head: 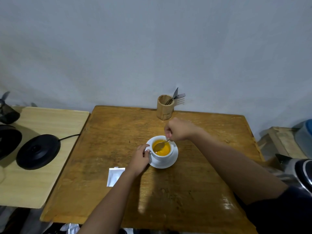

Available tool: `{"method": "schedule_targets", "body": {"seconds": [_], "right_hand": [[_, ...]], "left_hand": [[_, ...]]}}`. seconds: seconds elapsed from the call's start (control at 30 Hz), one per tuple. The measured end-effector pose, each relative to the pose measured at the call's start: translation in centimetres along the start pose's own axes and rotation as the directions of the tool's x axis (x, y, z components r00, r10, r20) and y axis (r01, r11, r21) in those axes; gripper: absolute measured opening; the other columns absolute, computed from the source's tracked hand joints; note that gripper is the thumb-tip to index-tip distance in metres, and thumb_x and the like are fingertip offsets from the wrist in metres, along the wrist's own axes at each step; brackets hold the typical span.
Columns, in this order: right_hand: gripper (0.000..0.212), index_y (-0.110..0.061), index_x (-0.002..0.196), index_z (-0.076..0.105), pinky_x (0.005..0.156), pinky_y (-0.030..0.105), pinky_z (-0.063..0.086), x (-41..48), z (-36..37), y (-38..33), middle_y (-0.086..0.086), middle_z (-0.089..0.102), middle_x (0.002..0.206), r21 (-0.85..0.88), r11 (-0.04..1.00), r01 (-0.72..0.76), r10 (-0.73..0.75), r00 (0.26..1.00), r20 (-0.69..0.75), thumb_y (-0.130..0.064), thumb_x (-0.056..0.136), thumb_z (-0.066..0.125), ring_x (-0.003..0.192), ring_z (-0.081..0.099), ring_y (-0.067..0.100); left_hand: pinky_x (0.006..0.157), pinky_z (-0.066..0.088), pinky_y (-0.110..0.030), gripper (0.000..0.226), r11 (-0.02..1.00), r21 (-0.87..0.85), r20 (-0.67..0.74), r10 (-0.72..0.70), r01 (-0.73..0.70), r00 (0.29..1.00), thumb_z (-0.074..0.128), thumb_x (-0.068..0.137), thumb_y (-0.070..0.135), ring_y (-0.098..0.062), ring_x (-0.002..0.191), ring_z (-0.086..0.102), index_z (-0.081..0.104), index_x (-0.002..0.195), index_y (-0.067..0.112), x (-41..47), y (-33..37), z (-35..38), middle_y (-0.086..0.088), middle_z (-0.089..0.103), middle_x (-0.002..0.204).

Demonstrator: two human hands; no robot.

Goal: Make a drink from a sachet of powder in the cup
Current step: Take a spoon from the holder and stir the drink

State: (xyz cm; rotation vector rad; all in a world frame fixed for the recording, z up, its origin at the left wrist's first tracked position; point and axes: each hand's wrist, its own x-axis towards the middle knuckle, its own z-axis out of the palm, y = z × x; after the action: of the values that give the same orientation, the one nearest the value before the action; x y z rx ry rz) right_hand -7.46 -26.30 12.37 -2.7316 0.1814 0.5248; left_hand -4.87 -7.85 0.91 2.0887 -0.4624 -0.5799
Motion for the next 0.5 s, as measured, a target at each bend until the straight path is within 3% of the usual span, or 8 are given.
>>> {"method": "schedule_targets", "body": {"seconds": [0.13, 0.37, 0.43, 0.5], "right_hand": [[0.015, -0.007, 0.088, 0.071, 0.074, 0.029, 0.056, 0.05, -0.02, 0.85, 0.007, 0.074, 0.084, 0.304, 0.951, -0.05, 0.036, 0.998, 0.051, 0.0, 0.078, 0.062, 0.083, 0.07, 0.018], [0.007, -0.011, 0.083, 0.068, 0.071, 0.021, 0.058, -0.09, 0.21, 1.03, 0.004, 0.071, 0.08, 0.591, 0.806, -0.016, 0.082, 0.993, -0.085, -0.004, 0.083, 0.066, 0.076, 0.069, 0.013], [0.005, -0.009, 0.086, 0.068, 0.071, 0.021, 0.057, -0.06, 0.28, 0.98, 0.006, 0.071, 0.082, 0.623, 0.782, -0.001, 0.079, 0.992, -0.097, -0.006, 0.086, 0.064, 0.076, 0.069, 0.013], [0.006, -0.01, 0.089, 0.068, 0.075, 0.026, 0.055, 0.03, 0.37, 0.86, 0.006, 0.072, 0.086, 0.528, 0.849, 0.017, 0.055, 0.991, -0.12, -0.01, 0.088, 0.062, 0.08, 0.068, 0.015]], "left_hand": [[0.09, 0.034, -0.024, 0.031, 1.0, -0.007, -0.002, 0.019, -0.019, 1.0, 0.042, 0.095, 0.017, -0.012, 0.105, 0.047, 0.053, 0.124, 0.012, -0.07, 0.0, 0.02, -0.009, 0.054, 0.129], [0.095, 0.037, -0.027, 0.033, 1.0, -0.028, 0.019, 0.0, 0.0, 1.0, 0.042, 0.096, 0.019, -0.011, 0.109, 0.045, 0.051, 0.127, 0.015, -0.15, 0.02, -0.08, -0.007, 0.052, 0.133], [0.097, 0.038, -0.029, 0.033, 1.0, -0.029, 0.021, -0.011, 0.011, 1.0, 0.042, 0.096, 0.02, -0.013, 0.112, 0.046, 0.051, 0.127, 0.016, -0.15, -0.08, -0.06, -0.006, 0.052, 0.134], [0.096, 0.038, -0.028, 0.033, 1.0, -0.028, 0.02, -0.014, 0.015, 1.0, 0.042, 0.096, 0.02, -0.013, 0.113, 0.046, 0.051, 0.127, 0.016, -0.13, -0.11, -0.06, -0.006, 0.051, 0.134]]}}
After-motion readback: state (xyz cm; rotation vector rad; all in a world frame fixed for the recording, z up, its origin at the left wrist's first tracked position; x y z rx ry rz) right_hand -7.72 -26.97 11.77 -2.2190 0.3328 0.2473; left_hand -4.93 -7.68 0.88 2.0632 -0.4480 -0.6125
